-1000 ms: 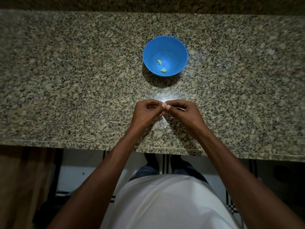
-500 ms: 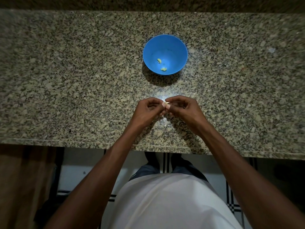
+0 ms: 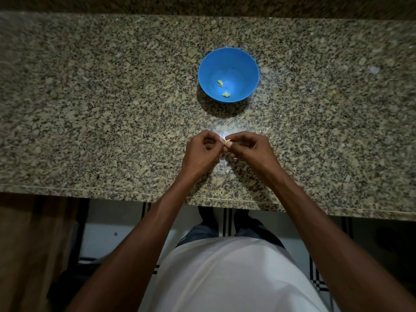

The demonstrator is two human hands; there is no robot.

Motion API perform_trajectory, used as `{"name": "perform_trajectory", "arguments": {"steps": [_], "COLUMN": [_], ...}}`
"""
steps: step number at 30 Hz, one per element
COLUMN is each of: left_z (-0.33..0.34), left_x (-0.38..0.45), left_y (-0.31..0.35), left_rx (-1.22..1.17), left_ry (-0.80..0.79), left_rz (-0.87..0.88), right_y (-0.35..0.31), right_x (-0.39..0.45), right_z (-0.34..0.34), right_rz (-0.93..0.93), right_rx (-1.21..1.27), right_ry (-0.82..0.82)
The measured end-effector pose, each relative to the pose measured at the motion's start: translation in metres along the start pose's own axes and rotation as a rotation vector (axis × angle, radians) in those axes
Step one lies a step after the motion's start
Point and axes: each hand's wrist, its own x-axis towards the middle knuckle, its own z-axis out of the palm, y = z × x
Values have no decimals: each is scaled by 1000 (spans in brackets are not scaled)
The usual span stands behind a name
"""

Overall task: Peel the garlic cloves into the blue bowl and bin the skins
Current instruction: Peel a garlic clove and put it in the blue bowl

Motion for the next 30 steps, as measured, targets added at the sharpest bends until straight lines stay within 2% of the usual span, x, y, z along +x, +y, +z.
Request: {"name": "perform_trajectory", "arguments": {"steps": [5, 9, 11, 15, 21, 23, 27, 30], "left_z": [1, -4, -10, -28, -48, -51, -57, -62], "left_x": [-4, -9, -9, -3, 6, 6, 2, -5], "left_y": [3, 5, 6, 10, 8, 4, -14, -27], "left_rx": [-191, -305, -279, -227, -117, -80, 27, 136], "left_ry": [49, 36, 26, 35, 82, 106, 169, 219], "left_rz": [-110, -139, -122, -78, -32, -15, 51, 70], "right_y": [3, 7, 6, -2, -6, -4, 6, 25], "right_x": [-3, -4, -1, 19, 39, 37, 15, -1], "right_z": [-2, -9, -16, -34, -48, -48, -37, -21], "right_rz": [124, 155, 125, -16, -131, -153, -264, -300], "right_rx": [210, 200, 99, -297, -693, -721, -729, -829], "right_ry": [29, 65, 72, 124, 165, 170, 294, 270]}}
